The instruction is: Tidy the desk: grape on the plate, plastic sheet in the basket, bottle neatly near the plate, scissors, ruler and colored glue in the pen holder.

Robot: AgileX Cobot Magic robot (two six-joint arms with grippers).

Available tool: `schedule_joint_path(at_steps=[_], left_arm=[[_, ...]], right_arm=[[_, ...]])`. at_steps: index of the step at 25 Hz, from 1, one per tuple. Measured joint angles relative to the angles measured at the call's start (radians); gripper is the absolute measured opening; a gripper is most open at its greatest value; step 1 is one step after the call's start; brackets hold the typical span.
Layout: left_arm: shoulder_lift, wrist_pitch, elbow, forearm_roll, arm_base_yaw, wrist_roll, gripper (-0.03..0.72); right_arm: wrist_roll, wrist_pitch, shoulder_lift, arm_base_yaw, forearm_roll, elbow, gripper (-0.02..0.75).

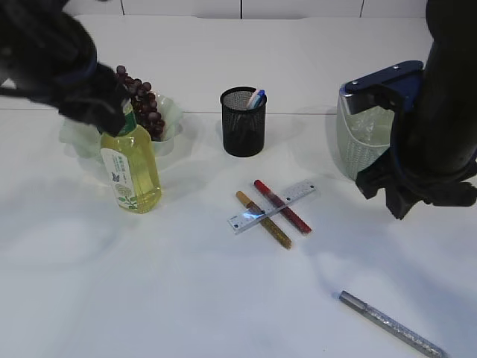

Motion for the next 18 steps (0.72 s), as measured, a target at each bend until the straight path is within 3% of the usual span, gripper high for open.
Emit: schedule_joint_path(at_steps=[5,10,18], left_arm=[[-0.091,-0.073,0.227,-0.040,0.000,0.000,0.293],[-0.164,-0.138,0.364,-0.048,0.010,-0.010,0.293],[-0.188,-0.164,0.467,-0.081,0.183,-0.042,0.293]], right_arm=[[-0.002,-0.087,0.002,0.000,0.165,-0.015,0.344],[0.053,-0.198,0.042,0.000,0.349,-0.023,0.344],[0.401,-0.334,0.163,0.000,0.351,-0.058,0.358]])
